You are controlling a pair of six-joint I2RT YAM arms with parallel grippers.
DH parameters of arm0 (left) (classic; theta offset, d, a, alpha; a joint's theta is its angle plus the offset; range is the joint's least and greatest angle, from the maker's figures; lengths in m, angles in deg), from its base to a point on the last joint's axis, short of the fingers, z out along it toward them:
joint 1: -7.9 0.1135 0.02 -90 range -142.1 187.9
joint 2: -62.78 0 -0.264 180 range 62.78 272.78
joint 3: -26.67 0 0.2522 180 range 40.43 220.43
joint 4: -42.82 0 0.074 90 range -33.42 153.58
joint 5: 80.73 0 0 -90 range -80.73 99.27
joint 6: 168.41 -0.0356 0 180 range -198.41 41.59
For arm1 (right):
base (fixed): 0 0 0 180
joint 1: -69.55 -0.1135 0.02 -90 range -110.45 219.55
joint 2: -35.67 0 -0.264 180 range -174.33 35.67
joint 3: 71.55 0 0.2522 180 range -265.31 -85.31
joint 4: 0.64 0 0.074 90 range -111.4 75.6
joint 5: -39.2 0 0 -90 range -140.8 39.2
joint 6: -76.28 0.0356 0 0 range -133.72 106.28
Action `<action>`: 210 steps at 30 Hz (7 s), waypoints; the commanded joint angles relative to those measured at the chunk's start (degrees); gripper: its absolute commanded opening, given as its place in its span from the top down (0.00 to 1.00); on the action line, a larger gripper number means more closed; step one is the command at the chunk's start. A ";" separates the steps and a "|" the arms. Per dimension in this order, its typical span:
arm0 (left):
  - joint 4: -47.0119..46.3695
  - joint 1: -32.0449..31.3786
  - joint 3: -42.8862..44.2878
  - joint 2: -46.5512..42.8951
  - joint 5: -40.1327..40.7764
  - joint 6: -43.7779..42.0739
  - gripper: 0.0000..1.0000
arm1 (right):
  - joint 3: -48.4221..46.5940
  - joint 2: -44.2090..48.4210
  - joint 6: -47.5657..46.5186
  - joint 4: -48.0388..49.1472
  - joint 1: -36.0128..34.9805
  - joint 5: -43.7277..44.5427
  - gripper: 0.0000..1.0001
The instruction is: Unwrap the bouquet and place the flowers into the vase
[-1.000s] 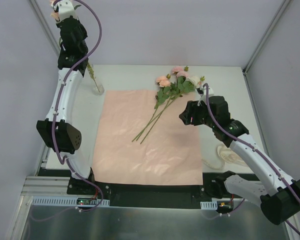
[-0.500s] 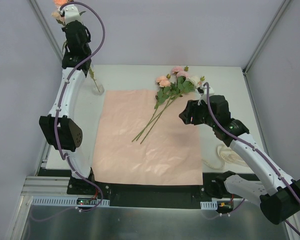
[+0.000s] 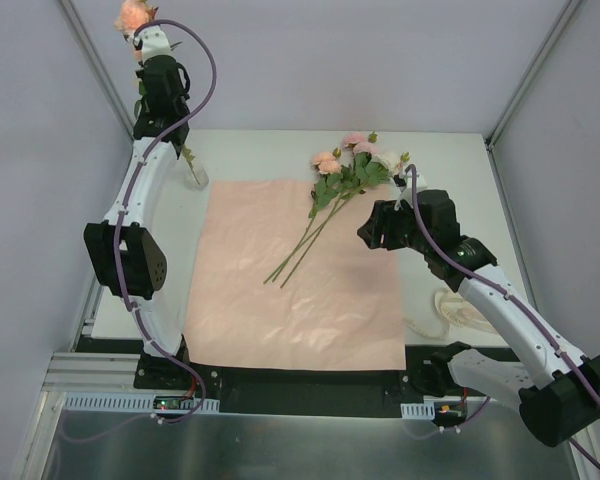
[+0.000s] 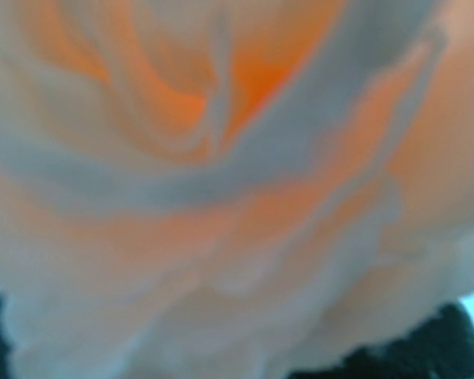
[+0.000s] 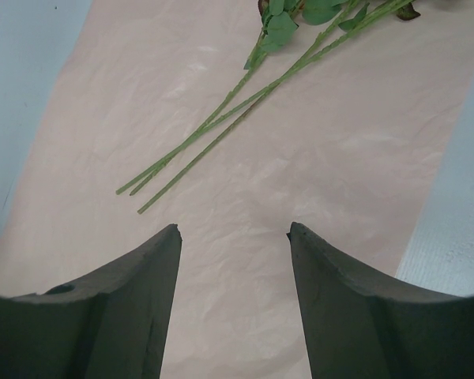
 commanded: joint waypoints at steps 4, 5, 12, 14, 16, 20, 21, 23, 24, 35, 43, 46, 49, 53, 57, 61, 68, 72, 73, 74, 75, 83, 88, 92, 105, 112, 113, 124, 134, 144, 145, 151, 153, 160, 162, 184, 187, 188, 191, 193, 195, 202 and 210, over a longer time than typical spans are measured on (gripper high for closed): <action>-1.90 0.64 -3.47 -0.86 -1.84 2.52 0.99 | -2.00 0.09 0.79 0.78 0.39 -0.60 0.40; -1.90 0.56 -3.91 -1.03 -1.93 2.70 0.99 | -2.00 0.09 0.79 0.78 0.48 -0.68 0.40; -1.99 0.64 -5.85 -0.77 -1.14 2.61 0.92 | -1.74 0.18 0.71 0.95 0.39 -0.86 0.40; -1.99 0.56 -6.20 -0.77 -0.96 2.52 0.90 | -1.56 0.18 0.71 0.95 0.39 -0.86 0.40; -1.90 0.64 -6.90 -0.77 -0.70 2.70 0.82 | -1.30 0.27 0.53 0.87 0.39 -0.69 0.40; -1.99 0.64 -7.78 -1.12 -0.52 2.35 0.69 | -0.86 0.53 0.62 0.87 0.39 -0.86 0.40; -1.99 0.64 -8.57 -1.47 -0.70 2.35 0.68 | -0.86 0.36 0.70 0.78 0.48 -0.95 0.40; -1.90 0.64 -9.36 -2.52 -0.87 3.14 0.57 | -1.03 0.01 0.79 0.60 0.39 -1.56 0.39; -1.90 0.56 -10.15 -3.14 -1.22 3.31 0.51 | -1.21 -0.60 0.88 0.52 0.39 -1.82 0.39; 1.87 0.47 -21.22 -20.62 -9.13 9.63 0.07 | -8.59 -17.19 5.89 -4.93 0.39 -11.57 0.30; 3.72 0.47 -36.95 -38.80 -35.34 19.48 0.06 | -15.00 -30.92 20.80 -1.69 0.39 -12.37 0.27; 3.72 0.47 -43.10 -41.72 -48.53 21.94 0.11 | -15.89 -35.75 26.35 1.65 0.39 -11.94 0.37; 3.72 0.38 -48.11 -43.21 -59.19 22.82 0.17 | -17.55 -39.89 31.81 3.59 0.13 -8.96 0.46; 3.72 -3.91 -54.26 -43.40 -64.06 24.06 0.23 | -19.84 -44.54 33.93 5.78 0.04 -6.14 0.58; 3.72 -12.95 -57.44 -43.22 -61.44 21.60 0.25 | -22.74 -47.45 34.89 6.58 0.13 -3.06 0.63; 3.02 -15.78 -58.85 -42.78 -61.26 22.65 0.26 | -25.11 -50.26 35.33 5.88 0.48 1.42 0.66; 2.49 -16.41 -61.31 -44.27 -62.49 22.21 0.25 | -31.00 -56.68 34.98 3.42 1.97 2.65 0.65; 2.49 -16.41 -62.01 -45.07 -62.84 21.59 0.25 | -32.59 -58.26 35.16 3.06 2.24 4.15 0.67; 2.49 -16.41 -62.10 -45.41 -63.10 21.51 0.25 | -33.02 -58.70 35.25 2.98 2.58 4.50 0.68; 2.49 -16.41 -62.19 -45.50 -63.28 21.42 0.25 | -33.20 -58.97 35.42 3.06 2.59 4.50 0.70; 2.49 -16.41 -62.19 -45.77 -63.28 21.42 0.25 | -33.46 -59.32 35.51 2.89 2.85 4.59 0.72; 2.40 -16.41 -62.45 -45.95 -63.45 20.01 0.25 | -35.58 -62.22 36.04 3.15 3.20 3.36 0.83; 2.49 -16.41 -62.54 -45.95 -63.54 20.01 0.25 | -35.49 -61.52 36.30 2.97 3.20 4.32 0.89; 2.58 -16.41 -62.37 -46.03 -63.72 19.92 0.25 | -34.00 -59.15 36.30 2.80 3.20 5.20 0.91; 4.77 -16.41 -59.99 -44.98 -63.89 20.10 0.23 | -30.39 -54.31 39.46 5.08 5.04 1.96 0.87; 4.86 -16.41 -60.61 -45.85 -65.30 21.86 0.23 | -31.27 -54.93 38.25 8.50 5.66 -1.21 1.00; 4.78 -16.41 -60.52 -46.03 -65.56 22.21 0.23 | -31.53 -54.84 37.36 8.51 5.66 -1.39 1.00; 3.20 -16.14 -52.17 -42.61 -74.25 30.19 0.21 | -19.60 -33.15 13.99 18.86 5.58 -10.51 1.00; -25.90 -18.59 -51.91 -34.97 -81.13 51.13 0.14 | -11.15 -15.22 1.50 25.74 0.58 -26.52 1.00; -24.58 -24.58 -46.81 -33.11 -68.30 46.65 0.37 | -8.16 -7.21 -0.79 24.24 -4.62 -27.05 1.00; -24.06 -25.01 -46.55 -32.59 -67.94 46.38 0.39 | -7.89 -6.77 -1.05 24.24 -4.97 -26.62 0.99; -22.91 -26.69 -43.47 -31.09 -66.27 44.97 0.49 | -7.72 -5.09 -2.11 22.05 -7.69 -24.94 1.00; -22.12 -26.95 -43.03 -31.18 -65.74 44.54 0.53 | -7.54 -4.66 -4.04 21.70 -8.13 -24.51 1.00; -16.42 -27.39 -41.27 -33.80 -63.20 38.75 1.00 | -8.33 -3.86 -4.04 19.07 -8.93 -21.79 0.95; -8.90 -27.39 -38.91 -35.47 -59.86 31.99 1.00 | -8.94 -3.60 -3.52 17.22 -9.01 -18.02 0.57; 17.61 -6.66 18.29 -21.70 -19.51 -2.31 1.00 | -6.66 1.41 -4.92 2.19 -7.78 -2.97 0.24; 17.52 -3.76 22.69 -17.57 -19.25 -2.40 1.00 | -6.66 1.32 -5.09 1.57 -7.35 -2.88 0.24; 17.61 -2.97 23.32 -16.77 -19.33 -1.79 1.00 | -6.75 1.32 -5.10 1.48 -7.26 -2.79 0.25; 17.17 -0.42 24.73 -14.22 -20.39 -1.17 1.00 | -7.10 1.06 -5.18 1.22 -6.82 -3.06 0.24; 16.82 1.51 25.35 -12.81 -21.61 0.92 1.00 | -7.28 0.71 -5.01 1.04 -6.47 -3.23 0.24; 16.64 2.57 25.52 -11.59 -22.41 2.26 1.00 | -7.45 0.36 -4.92 0.87 -6.38 -3.41 0.25; 15.76 4.42 25.26 -8.94 -23.90 1.47 1.00 | -7.36 -0.96 -4.39 0.78 -6.03 -3.41 0.25; 14.10 5.56 25.17 -8.24 -23.82 0.94 1.00 | -8.68 -3.33 -3.43 0.87 -5.76 -3.76 0.25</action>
